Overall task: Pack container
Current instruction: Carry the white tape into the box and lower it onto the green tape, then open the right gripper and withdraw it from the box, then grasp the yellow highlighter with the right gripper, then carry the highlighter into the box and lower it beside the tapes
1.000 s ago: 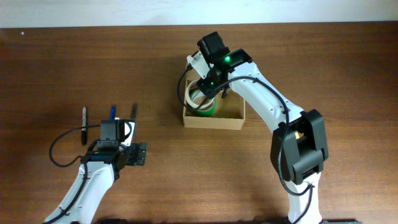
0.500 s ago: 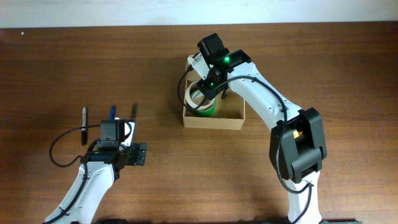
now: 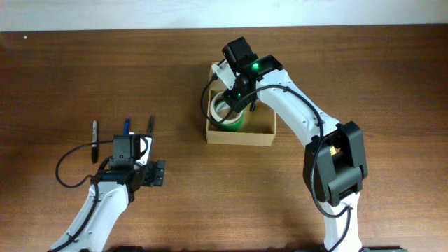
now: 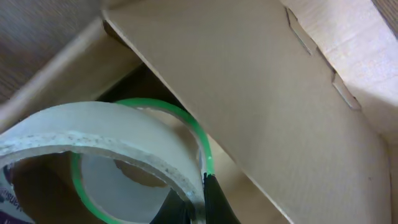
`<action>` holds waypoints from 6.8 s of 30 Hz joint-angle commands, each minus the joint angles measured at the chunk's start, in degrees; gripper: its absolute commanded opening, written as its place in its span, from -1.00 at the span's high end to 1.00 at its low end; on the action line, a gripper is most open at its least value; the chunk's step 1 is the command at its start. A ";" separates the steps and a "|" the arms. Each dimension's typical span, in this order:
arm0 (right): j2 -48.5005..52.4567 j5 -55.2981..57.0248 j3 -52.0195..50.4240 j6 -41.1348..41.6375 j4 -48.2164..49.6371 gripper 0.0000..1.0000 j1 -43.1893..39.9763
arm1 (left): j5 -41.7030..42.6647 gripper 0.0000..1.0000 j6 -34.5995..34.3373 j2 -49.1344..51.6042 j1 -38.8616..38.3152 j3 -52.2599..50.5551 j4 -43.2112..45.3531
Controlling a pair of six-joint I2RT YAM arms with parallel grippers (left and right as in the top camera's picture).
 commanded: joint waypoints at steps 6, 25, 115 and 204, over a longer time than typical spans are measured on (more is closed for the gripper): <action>-1.31 2.67 0.94 1.25 0.15 0.92 -2.49 | 0.76 -0.99 -0.50 0.31 0.31 0.68 -0.07; 0.48 -1.03 0.90 3.82 2.34 0.92 -0.92 | 0.76 -0.99 -0.50 0.31 0.31 0.68 -0.07; -18.97 4.81 -48.72 1.27 7.04 0.92 -35.50 | 0.76 -0.98 -0.50 0.31 0.31 0.68 -0.07; 1.73 -9.44 5.20 -30.82 -21.53 0.92 2.05 | 0.76 -0.99 -0.50 0.31 0.31 0.68 -0.07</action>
